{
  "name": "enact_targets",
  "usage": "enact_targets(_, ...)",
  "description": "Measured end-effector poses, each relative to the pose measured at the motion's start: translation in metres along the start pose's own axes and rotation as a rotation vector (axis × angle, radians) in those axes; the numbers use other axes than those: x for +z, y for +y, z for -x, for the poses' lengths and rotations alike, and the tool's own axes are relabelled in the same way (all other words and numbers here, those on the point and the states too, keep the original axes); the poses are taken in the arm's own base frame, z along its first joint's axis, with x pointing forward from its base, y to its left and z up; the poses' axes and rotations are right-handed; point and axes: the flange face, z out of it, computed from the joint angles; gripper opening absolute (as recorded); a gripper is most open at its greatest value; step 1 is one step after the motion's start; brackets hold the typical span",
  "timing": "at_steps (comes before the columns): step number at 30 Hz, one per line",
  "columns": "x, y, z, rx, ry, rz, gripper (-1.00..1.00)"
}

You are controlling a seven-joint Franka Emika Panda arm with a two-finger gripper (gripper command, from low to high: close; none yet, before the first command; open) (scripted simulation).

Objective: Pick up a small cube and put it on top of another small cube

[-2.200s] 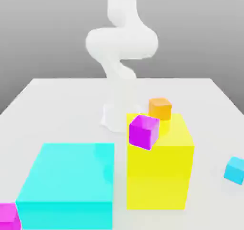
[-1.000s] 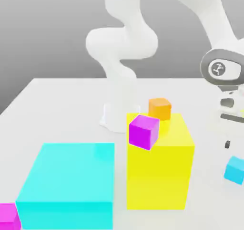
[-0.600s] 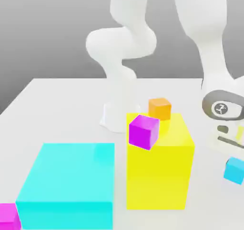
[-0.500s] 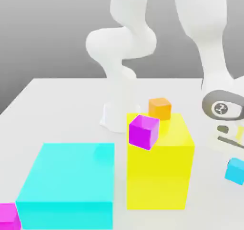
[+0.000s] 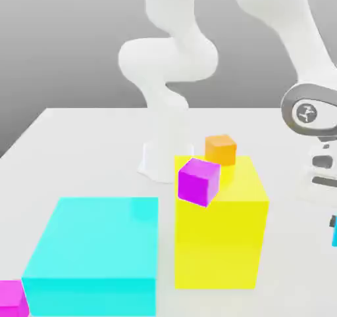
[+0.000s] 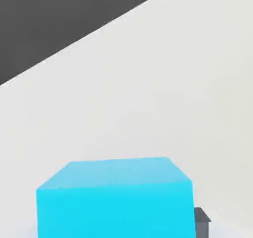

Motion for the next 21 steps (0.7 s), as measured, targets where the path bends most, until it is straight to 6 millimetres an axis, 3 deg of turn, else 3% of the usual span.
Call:
enact_targets(3, -0.01, -0.03, -0.049, -0.024, 0.021, -0.026, -1.0)
enact_targets(5, -0.01, -0.041, -0.103, 0.037, 0.036, -0.015, -1.0)
enact_targets(10, -0.008, -0.04, -0.232, 0.219, 0.057, 0.022, -1.0)
enact_targets(16, -0.012, 0.001, -0.376, 0.434, 0.065, 0.06, -1.0)
enact_targets(21, -0.01, 0.072, -0.485, 0.66, 0.053, 0.095, -1.0)
